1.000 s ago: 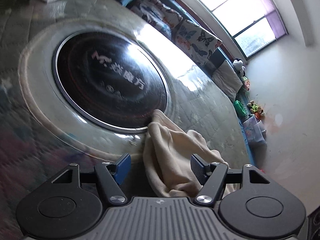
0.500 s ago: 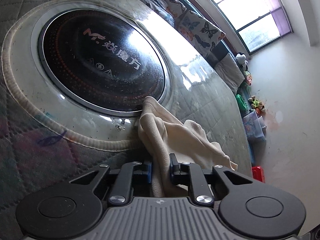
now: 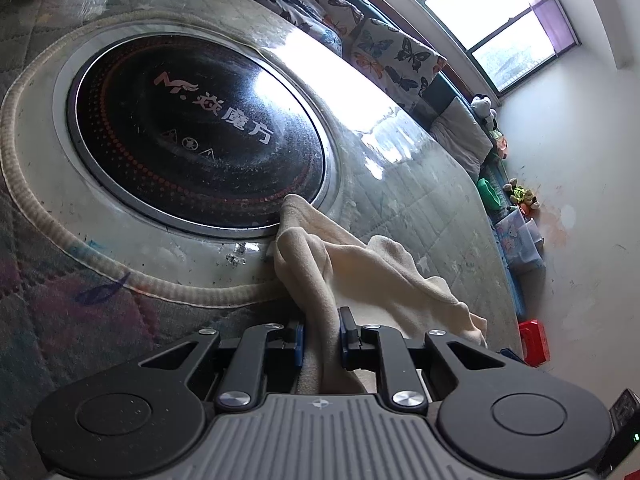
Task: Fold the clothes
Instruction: 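Lift and carry the folded sweatshirt away from the cooktop with both grippers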
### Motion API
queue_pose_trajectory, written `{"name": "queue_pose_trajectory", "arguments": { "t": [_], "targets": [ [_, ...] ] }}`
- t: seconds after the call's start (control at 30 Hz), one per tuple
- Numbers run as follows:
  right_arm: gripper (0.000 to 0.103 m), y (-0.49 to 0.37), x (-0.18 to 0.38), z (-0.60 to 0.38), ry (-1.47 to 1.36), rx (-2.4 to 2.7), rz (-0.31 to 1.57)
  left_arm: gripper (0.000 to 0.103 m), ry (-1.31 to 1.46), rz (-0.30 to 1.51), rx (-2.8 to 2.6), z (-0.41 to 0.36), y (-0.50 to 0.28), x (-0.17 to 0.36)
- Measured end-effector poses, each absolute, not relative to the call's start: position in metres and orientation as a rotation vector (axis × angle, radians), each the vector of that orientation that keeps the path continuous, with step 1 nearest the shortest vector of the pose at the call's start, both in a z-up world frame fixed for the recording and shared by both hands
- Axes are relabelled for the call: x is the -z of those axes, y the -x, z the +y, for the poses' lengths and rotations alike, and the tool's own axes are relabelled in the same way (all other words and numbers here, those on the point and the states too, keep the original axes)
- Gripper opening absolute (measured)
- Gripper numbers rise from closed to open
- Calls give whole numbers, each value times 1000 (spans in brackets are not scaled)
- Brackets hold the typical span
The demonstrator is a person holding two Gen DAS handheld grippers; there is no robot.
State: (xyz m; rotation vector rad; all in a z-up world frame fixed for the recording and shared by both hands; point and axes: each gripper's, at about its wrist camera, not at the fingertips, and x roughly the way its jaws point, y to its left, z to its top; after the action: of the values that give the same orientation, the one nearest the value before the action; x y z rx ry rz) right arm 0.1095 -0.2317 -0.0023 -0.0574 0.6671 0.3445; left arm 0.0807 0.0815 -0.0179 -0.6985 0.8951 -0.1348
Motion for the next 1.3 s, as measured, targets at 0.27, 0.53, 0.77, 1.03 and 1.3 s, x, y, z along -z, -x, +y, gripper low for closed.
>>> {"name": "queue_pose_trajectory", "arguments": {
  "t": [0.27,0.53,0.77,1.03,1.3],
  "targets": [
    [40,-123,26,-258,-103,-312,712,18,644,892,125,74,-82,14],
    [10,-112,19,-265,-158,-332,673,17,535,858,122,60,-85,1],
    [9,-84,-12,-283,-148,-297,579,15,466,822,190,26,-91,-16],
    [9,-58,-45,-335,-120,-180,508,15,413,795,308,-43,-103,-29],
    [9,-39,-62,-398,-98,-45,479,15,364,796,420,-114,-116,-35]
  ]
}}
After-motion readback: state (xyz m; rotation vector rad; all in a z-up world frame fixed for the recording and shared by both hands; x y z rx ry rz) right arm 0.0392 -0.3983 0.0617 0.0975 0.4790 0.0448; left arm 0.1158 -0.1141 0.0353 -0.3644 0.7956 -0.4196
